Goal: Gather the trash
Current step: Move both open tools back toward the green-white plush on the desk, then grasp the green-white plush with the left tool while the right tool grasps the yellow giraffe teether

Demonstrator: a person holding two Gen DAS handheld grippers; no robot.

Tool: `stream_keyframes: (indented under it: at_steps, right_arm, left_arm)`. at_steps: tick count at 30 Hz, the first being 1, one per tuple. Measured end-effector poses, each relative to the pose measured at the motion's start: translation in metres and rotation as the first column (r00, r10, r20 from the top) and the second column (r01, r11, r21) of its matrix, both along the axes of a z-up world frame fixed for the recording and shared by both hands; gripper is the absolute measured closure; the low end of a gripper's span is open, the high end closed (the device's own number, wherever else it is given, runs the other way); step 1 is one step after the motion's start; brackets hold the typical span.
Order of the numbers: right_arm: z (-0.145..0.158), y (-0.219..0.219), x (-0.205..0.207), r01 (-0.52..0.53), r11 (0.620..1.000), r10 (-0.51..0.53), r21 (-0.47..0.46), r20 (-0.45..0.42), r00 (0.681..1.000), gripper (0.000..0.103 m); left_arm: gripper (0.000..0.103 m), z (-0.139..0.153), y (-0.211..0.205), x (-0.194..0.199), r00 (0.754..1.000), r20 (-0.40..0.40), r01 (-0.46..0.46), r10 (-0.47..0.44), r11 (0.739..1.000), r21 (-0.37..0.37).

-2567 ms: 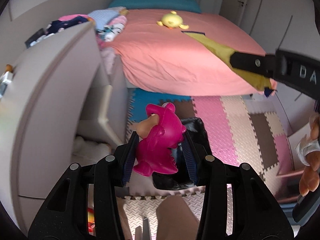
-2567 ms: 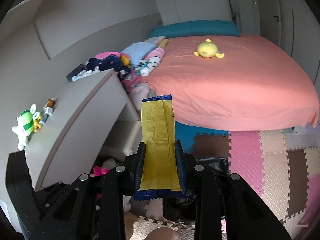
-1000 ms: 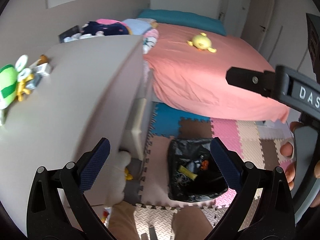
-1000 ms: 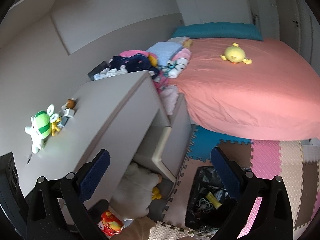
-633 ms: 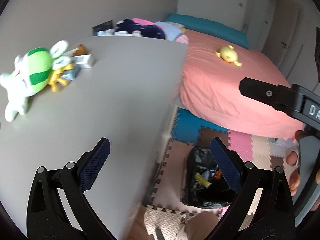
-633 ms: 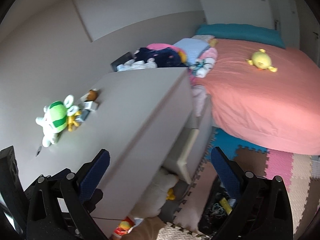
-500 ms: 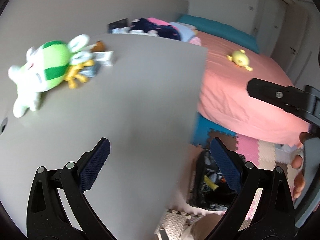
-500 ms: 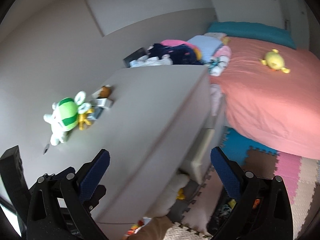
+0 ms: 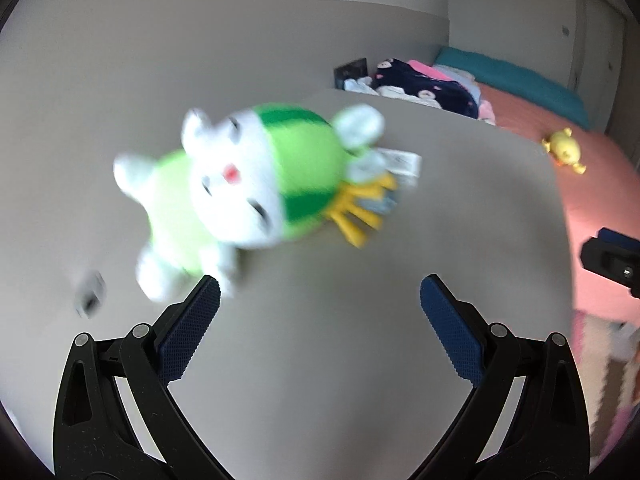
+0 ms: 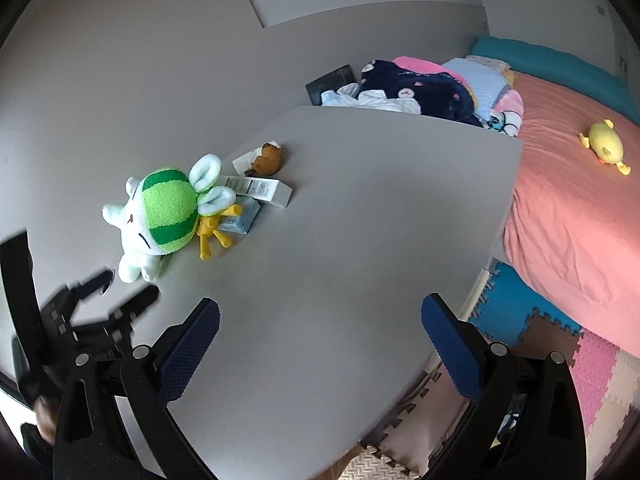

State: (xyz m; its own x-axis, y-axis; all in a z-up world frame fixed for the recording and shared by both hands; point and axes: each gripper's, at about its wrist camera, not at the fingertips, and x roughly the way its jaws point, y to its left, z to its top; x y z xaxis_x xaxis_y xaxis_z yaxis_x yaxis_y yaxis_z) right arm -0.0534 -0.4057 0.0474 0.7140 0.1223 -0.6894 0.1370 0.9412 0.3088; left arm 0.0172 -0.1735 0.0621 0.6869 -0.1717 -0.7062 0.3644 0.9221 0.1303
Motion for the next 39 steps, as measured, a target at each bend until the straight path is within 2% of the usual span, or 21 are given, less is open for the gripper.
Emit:
stream_keyframes:
  at_steps: [4, 7, 9, 12, 15, 17, 20, 22, 24, 27, 29, 30, 32, 35, 37, 39]
  right_arm:
    - [-0.003, 0.004, 0.019, -0.013, 1.000, 0.013, -0.004, -0.017, 1.000, 0.003]
    - [-0.006, 0.009, 0.035, -0.021, 1.000, 0.021, -0.008, -0.033, 0.999, 0.003]
    - [-0.007, 0.012, 0.045, -0.028, 1.000, 0.027, -0.014, -0.042, 0.999, 0.003]
    - [-0.007, 0.018, 0.056, -0.038, 0.999, 0.037, -0.027, -0.050, 0.998, 0.003]
    - [-0.008, 0.025, 0.067, -0.050, 0.998, 0.048, -0.036, -0.056, 0.997, 0.003]
    - [-0.009, 0.028, 0.072, -0.055, 0.998, 0.053, -0.035, -0.061, 0.997, 0.003]
    - [-0.013, 0.034, 0.080, -0.067, 0.997, 0.064, -0.040, -0.069, 0.996, 0.003]
    - [-0.014, 0.038, 0.085, -0.074, 0.996, 0.070, -0.045, -0.075, 0.995, 0.003]
    - [-0.016, 0.041, 0.088, -0.078, 0.996, 0.074, -0.047, -0.079, 0.994, 0.003]
    - [-0.017, 0.044, 0.092, -0.084, 0.995, 0.080, -0.048, -0.080, 0.994, 0.003]
    - [-0.017, 0.046, 0.095, -0.088, 0.995, 0.084, -0.049, -0.080, 0.993, 0.003]
    - [-0.016, 0.047, 0.096, -0.091, 0.995, 0.088, -0.044, -0.076, 0.993, 0.003]
    - [-0.016, 0.049, 0.097, -0.099, 0.995, 0.097, -0.031, -0.071, 0.993, 0.003]
    - [-0.015, 0.054, 0.103, -0.125, 0.992, 0.125, 0.000, -0.069, 0.990, 0.003]
    - [-0.013, 0.062, 0.108, -0.157, 0.987, 0.158, 0.017, -0.065, 0.985, 0.003]
    - [-0.010, 0.076, 0.116, -0.208, 0.978, 0.209, 0.025, -0.062, 0.976, 0.003]
  left_arm:
    - [0.006, 0.009, 0.010, 0.033, 0.999, 0.032, 0.022, -0.025, 0.996, 0.088]
    - [0.006, 0.009, 0.014, 0.057, 0.998, 0.004, 0.065, -0.065, 0.993, 0.101]
    - [0.006, 0.007, 0.012, 0.069, 0.990, -0.034, 0.139, -0.136, 0.983, 0.118]
    - [0.006, -0.001, 0.005, 0.081, 0.963, -0.081, 0.268, -0.256, 0.943, 0.199]
    - [0.006, -0.011, 0.000, 0.089, 0.944, -0.091, 0.329, -0.316, 0.892, 0.309]
    - [0.006, -0.014, -0.001, 0.095, 0.941, -0.090, 0.337, -0.326, 0.876, 0.344]
    - [0.006, -0.017, 0.000, 0.106, 0.942, -0.080, 0.332, -0.326, 0.871, 0.362]
    - [0.006, -0.017, 0.003, 0.115, 0.946, -0.071, 0.322, -0.317, 0.879, 0.351]
    - [0.013, -0.017, 0.009, 0.128, 0.954, -0.062, 0.297, -0.293, 0.898, 0.325]
    - [0.025, -0.013, 0.016, 0.140, 0.962, -0.062, 0.272, -0.265, 0.926, 0.263]
    - [0.037, -0.010, 0.021, 0.145, 0.971, -0.056, 0.240, -0.234, 0.947, 0.213]
    - [0.040, -0.007, 0.025, 0.148, 0.977, -0.051, 0.214, -0.208, 0.960, 0.179]
    - [0.052, -0.002, 0.034, 0.149, 0.985, -0.049, 0.170, -0.165, 0.979, 0.110]
    - [0.059, 0.006, 0.048, 0.150, 0.994, -0.046, 0.099, -0.098, 0.995, 0.025]
    - [0.061, 0.014, 0.061, 0.148, 0.997, -0.051, 0.059, -0.061, 0.997, -0.039]
    - [0.061, 0.022, 0.070, 0.146, 0.998, -0.049, 0.034, -0.037, 0.997, -0.073]
